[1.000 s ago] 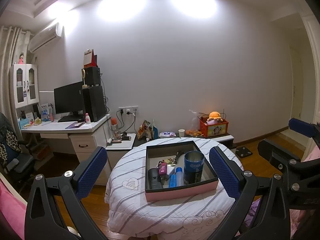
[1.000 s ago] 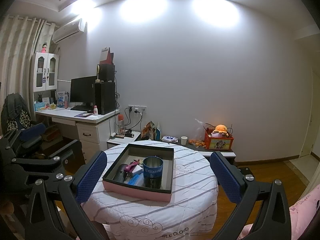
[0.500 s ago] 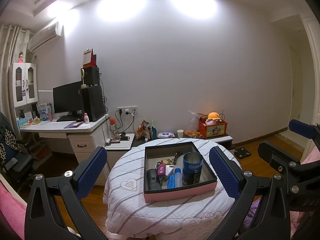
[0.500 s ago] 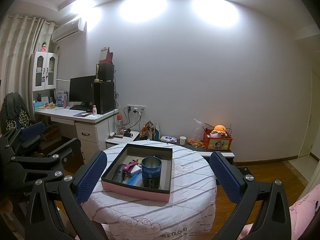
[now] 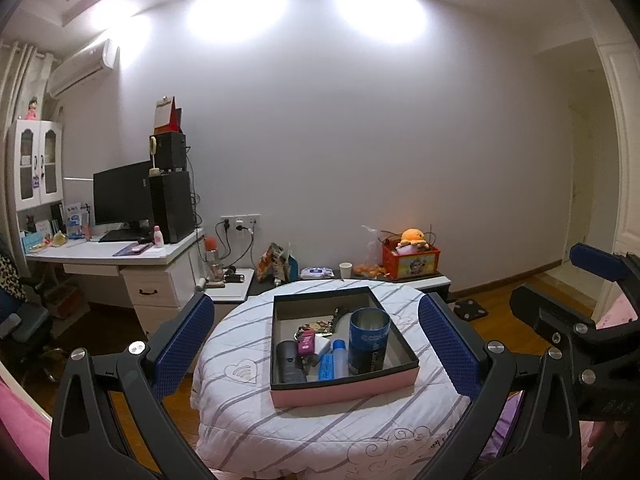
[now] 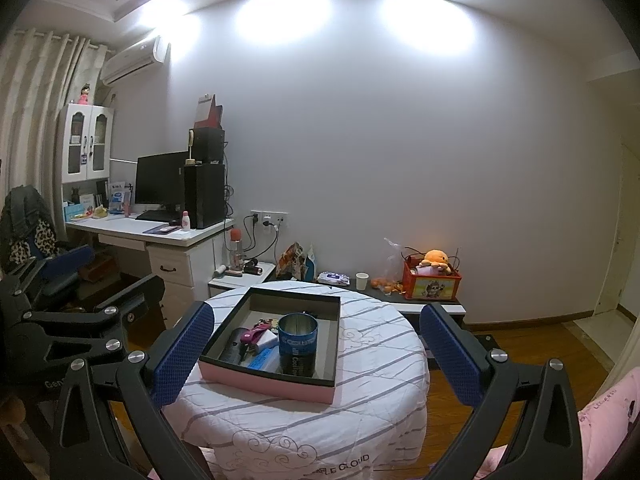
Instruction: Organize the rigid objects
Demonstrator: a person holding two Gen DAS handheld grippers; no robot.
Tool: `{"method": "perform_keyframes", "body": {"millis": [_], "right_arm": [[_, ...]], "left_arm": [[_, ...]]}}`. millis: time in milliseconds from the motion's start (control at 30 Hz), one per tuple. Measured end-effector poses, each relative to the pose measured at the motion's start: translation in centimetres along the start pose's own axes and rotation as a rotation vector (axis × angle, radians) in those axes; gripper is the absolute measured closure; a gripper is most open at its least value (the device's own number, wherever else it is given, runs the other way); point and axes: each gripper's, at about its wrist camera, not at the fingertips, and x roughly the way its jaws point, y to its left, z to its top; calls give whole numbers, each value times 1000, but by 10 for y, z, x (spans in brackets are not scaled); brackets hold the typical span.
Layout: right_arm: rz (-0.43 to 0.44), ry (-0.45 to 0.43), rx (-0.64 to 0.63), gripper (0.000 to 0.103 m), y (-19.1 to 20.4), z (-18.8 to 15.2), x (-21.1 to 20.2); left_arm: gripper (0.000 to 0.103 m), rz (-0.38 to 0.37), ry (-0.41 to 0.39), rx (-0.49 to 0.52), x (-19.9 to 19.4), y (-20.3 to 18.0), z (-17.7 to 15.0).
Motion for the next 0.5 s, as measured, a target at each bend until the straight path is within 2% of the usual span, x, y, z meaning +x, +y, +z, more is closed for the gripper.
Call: {"method": "perform_keyframes", "body": {"millis": [500], "right_arm": [[-14, 7, 2, 0, -3, -1, -1]], "left_arm": [[0, -52, -4, -14, 7, -6, 0]]}}
